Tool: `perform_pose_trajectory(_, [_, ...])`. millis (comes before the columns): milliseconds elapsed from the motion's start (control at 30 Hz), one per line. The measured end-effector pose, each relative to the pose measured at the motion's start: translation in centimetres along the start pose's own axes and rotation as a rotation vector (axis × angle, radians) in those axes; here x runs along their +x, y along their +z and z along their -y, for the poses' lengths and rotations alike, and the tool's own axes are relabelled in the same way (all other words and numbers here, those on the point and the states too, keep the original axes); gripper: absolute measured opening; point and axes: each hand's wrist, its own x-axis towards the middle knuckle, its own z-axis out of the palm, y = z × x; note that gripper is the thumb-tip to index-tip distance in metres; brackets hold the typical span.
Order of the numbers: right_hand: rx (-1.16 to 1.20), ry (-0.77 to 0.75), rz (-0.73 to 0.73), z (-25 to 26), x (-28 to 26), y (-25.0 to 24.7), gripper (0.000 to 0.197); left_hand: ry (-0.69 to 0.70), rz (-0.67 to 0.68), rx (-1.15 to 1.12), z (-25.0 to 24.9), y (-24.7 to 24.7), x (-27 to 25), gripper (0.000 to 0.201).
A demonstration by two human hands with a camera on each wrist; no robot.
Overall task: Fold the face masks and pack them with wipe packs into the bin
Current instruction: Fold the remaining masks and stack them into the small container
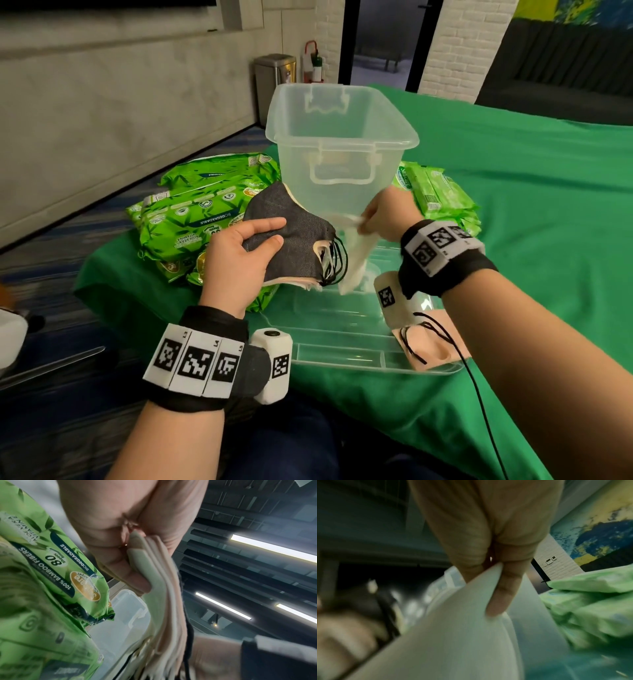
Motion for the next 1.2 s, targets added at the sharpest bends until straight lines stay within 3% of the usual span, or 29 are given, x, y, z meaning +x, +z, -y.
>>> perform_pose_trajectory(133, [0.664,-0.128,-0.297,1.1,-1.8,-4.0,0.014,-0.046,-0.034,-0.004,0.2,0.7,0.1,0.024])
perform_pose_trajectory(200, [0.974,-0.26,-0.316,1.8,-3.1,-5.2,0.01,-0.078,-0.063,-0.042,0.2,1.1,0.2,0.021])
perform_pose_trajectory(267, [1.123,-0.359,-0.242,1.9,-3.8,-5.7,0.014,-0.149,-0.072,-0.1,0.1,1.5,0.3,0.029])
perform_pose_trajectory(333, [0.99,-0.411,-0.105,2.2,-4.4,-5.4,0.014,-0.218,-0.07,-0.182,-0.4,1.8,0.2,0.041])
perform_pose_trajectory(400, [0.602,-0.441,0.015,2.5,-4.9,-4.4,0.02,-0.277,-0.005,-0.345,-0.9,1.9,0.1,0.064])
perform_pose_trajectory(500, [0.262,-0.472,0.068,2.7,-5.2,-2.9,0.028,-0.304,0.034,-0.491,-1.4,1.6,0.0,0.077])
perform_pose_trajectory(567, [0.231,-0.49,0.081,2.9,-5.5,-2.7,0.03,-0.268,0.014,-0.415,-1.4,1.4,0.0,0.059])
perform_pose_trajectory(667, [0.153,-0.512,0.067,3.0,-5.8,-2.7,0.033,-0.202,-0.029,-0.255,-1.2,1.5,-0.1,0.011])
perform_pose_trajectory(867, [0.183,-0.393,0.046,1.1,-5.7,-4.0,0.038,-0.116,-0.032,-0.148,-0.4,1.5,-0.1,0.013])
perform_pose_trajectory(1033, [0.368,-0.246,-0.284,-0.3,-4.9,-5.4,0.028,-0.047,-0.022,-0.033,-0.2,1.5,-0.1,0.015])
perform_pose_trajectory(1133, [0.574,-0.337,-0.11,1.0,-5.8,-6.5,0.033,-0.014,-0.01,0.026,-0.3,1.5,0.0,0.017])
perform_pose_trajectory(1200, [0.515,-0.379,0.05,2.0,-6.3,-6.4,0.042,0.023,0.016,0.032,-0.5,1.6,-0.1,0.022])
